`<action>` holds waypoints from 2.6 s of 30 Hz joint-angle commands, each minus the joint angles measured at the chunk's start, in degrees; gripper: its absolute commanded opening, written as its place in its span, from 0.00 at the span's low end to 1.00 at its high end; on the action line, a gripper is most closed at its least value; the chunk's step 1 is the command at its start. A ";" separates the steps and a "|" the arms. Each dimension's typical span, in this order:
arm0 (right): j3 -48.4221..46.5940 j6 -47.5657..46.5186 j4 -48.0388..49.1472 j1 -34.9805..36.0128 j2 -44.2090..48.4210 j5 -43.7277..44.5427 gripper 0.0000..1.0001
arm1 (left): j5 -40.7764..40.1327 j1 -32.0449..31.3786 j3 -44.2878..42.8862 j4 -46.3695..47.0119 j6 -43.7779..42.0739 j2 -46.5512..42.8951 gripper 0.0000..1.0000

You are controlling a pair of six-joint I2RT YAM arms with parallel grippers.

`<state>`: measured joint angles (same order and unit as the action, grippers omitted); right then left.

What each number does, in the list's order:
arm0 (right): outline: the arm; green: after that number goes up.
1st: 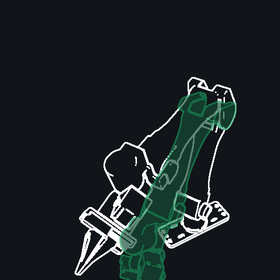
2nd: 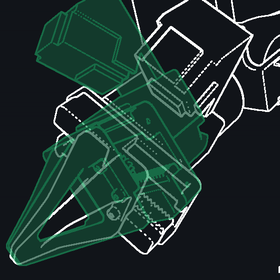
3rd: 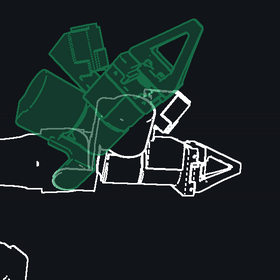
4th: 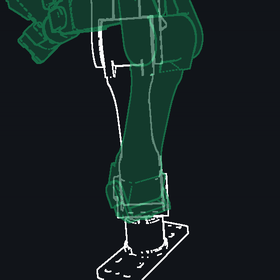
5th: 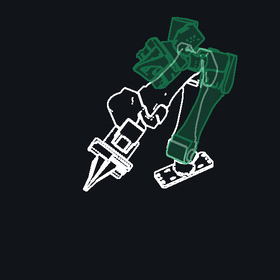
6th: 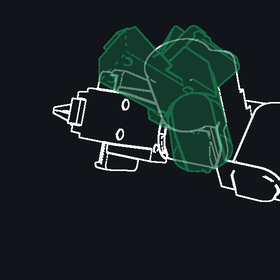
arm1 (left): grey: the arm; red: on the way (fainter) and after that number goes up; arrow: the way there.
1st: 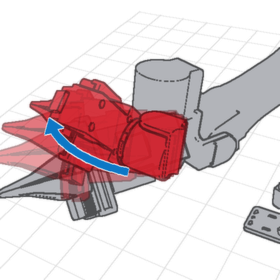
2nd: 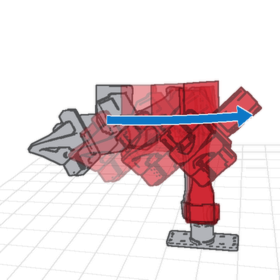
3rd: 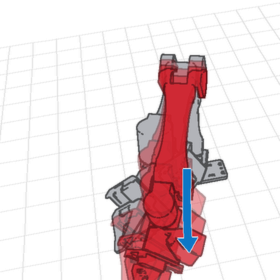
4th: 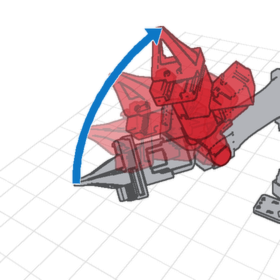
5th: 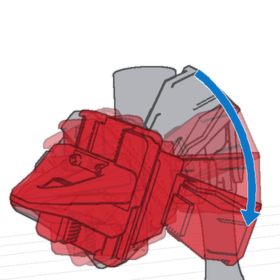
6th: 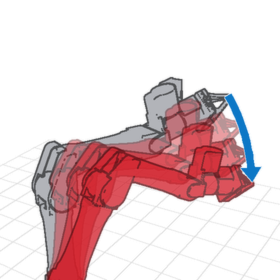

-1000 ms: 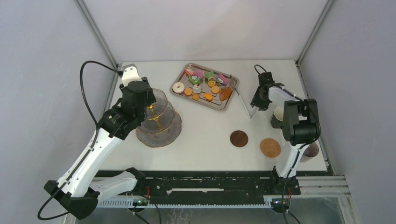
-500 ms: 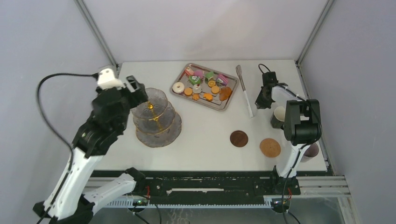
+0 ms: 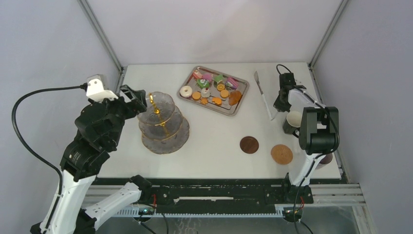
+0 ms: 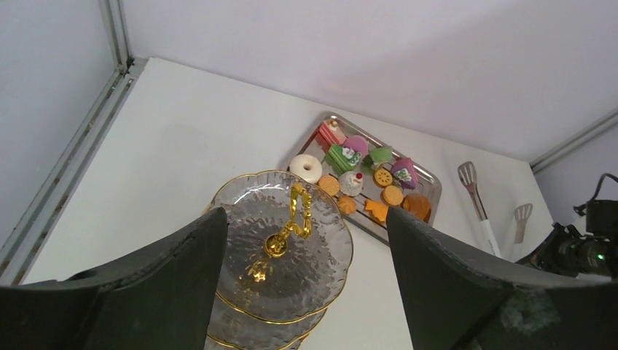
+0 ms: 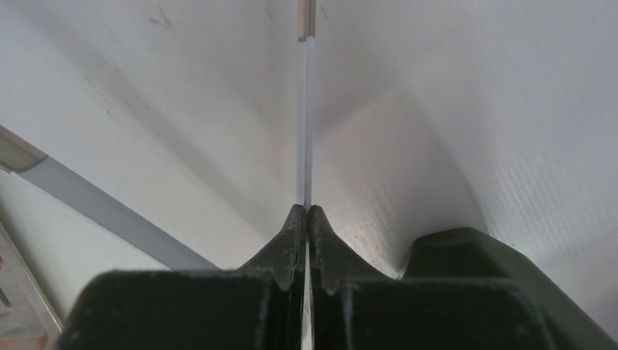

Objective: Serve the afternoon tea

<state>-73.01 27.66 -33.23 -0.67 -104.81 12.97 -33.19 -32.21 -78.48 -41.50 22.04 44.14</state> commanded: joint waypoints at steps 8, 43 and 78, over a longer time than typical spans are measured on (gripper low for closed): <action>-4.07 -1.17 2.66 -0.30 -1.03 -4.73 0.65 | 3.08 0.30 2.20 0.95 0.37 0.71 0.85; -6.97 -15.92 0.98 5.85 -7.24 -5.00 1.00 | 6.19 0.30 4.05 2.73 1.17 2.94 0.85; -3.55 -14.12 3.89 7.52 -7.00 -3.29 0.33 | 8.14 0.30 5.26 2.71 -0.14 4.11 0.85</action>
<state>-79.29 13.50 -28.32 5.32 -115.15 8.75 -26.52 -32.21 -73.82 -40.84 22.48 48.01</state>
